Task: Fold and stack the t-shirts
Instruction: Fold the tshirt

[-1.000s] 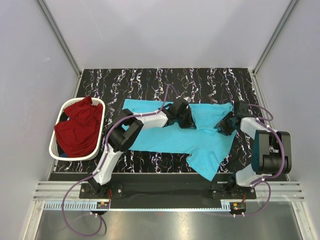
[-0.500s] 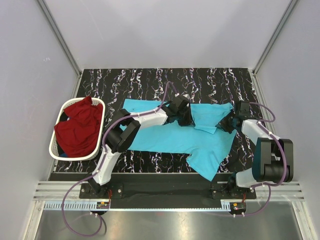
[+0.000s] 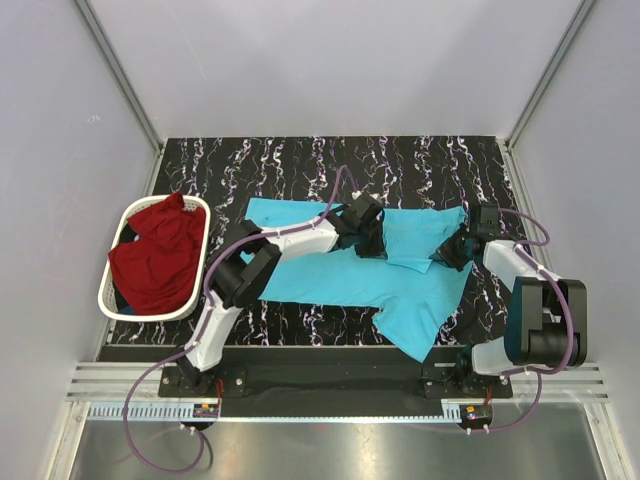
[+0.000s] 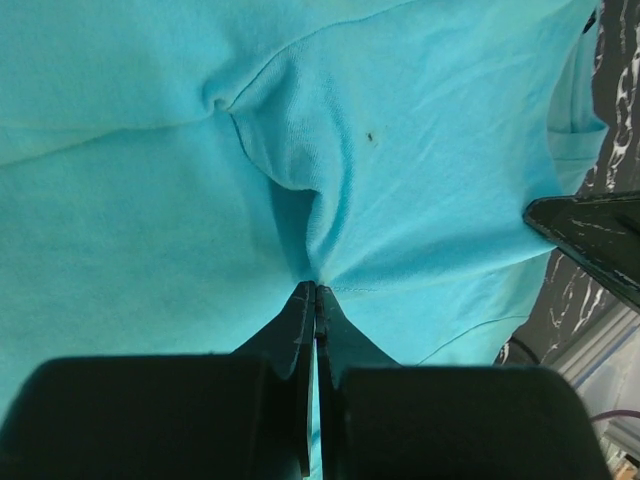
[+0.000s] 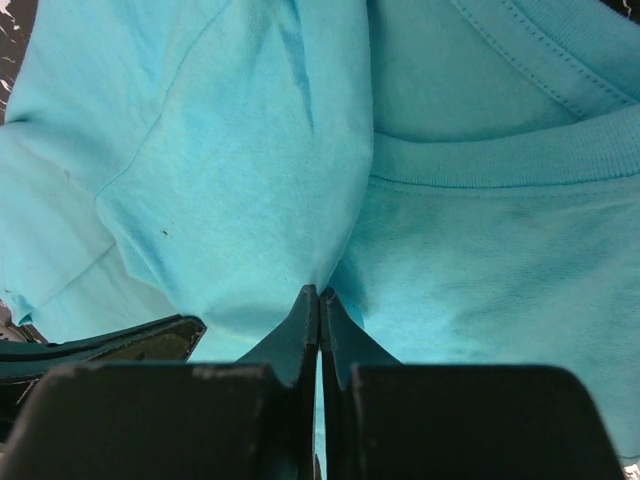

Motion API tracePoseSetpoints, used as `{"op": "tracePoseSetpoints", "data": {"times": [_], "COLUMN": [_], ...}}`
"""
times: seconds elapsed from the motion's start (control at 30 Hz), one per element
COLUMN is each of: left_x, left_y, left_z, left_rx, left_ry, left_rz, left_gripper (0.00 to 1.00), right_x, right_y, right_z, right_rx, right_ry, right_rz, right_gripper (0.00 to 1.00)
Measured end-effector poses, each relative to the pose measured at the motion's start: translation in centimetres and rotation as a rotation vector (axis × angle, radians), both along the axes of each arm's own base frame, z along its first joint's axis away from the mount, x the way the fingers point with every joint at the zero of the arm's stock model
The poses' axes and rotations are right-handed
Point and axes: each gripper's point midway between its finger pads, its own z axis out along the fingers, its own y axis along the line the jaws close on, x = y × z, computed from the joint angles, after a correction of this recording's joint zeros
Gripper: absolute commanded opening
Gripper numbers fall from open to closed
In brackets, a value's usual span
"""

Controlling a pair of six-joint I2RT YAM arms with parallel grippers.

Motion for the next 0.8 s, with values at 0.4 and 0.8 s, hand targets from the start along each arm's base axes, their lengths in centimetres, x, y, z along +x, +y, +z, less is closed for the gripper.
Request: {"op": "tracePoseSetpoints", "data": {"times": [0.4,0.8], "left_x": [0.1,11.2], "left_y": [2.3,14.2], "left_z": [2.8,7.5], "left_rx": [0.083,0.093], "left_ry": [-0.079,-0.217], "left_rz": [-0.013,0.214], "left_gripper": [0.28,0.30], "right_x": [-1.4,9.4], "right_y": [-0.4,-2.4], "right_z": [1.7,2.1], "right_rx": [-0.018,-0.128], "right_ry": [0.017,-0.055], "right_rz": [-0.026,0.038], "right_gripper": [0.36,0.33]}}
